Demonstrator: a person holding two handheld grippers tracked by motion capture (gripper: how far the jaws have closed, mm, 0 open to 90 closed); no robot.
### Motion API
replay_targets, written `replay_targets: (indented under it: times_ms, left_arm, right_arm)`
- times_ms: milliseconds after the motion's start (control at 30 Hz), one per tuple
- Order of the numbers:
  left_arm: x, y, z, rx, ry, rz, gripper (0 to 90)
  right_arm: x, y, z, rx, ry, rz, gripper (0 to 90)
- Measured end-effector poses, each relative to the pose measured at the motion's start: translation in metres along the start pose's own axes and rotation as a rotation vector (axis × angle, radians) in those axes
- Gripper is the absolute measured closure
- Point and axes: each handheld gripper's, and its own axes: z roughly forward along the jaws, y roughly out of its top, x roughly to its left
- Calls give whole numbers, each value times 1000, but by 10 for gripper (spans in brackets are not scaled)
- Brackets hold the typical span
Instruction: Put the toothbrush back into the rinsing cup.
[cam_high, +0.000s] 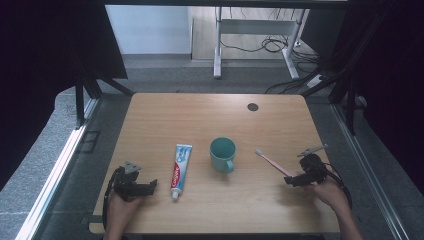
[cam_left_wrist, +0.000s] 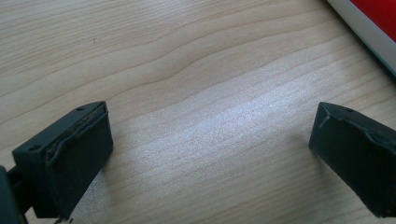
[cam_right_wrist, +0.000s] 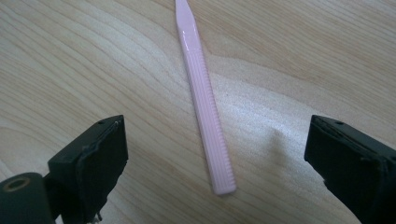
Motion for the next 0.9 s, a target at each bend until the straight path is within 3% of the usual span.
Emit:
replay_targets:
  times_ms: [167, 600, 900]
  left_arm:
    - [0, 0, 0, 2, -1, -2, 0]
    - [0, 0, 0, 1, 0, 0, 0]
    - [0, 0, 0, 1, -1, -1, 0]
  right_arm:
    - [0, 6, 1, 21, 3, 2, 88]
    - [-2, 27, 3, 80, 44, 18, 292]
    - [1, 43, 8, 164, 15, -38, 386]
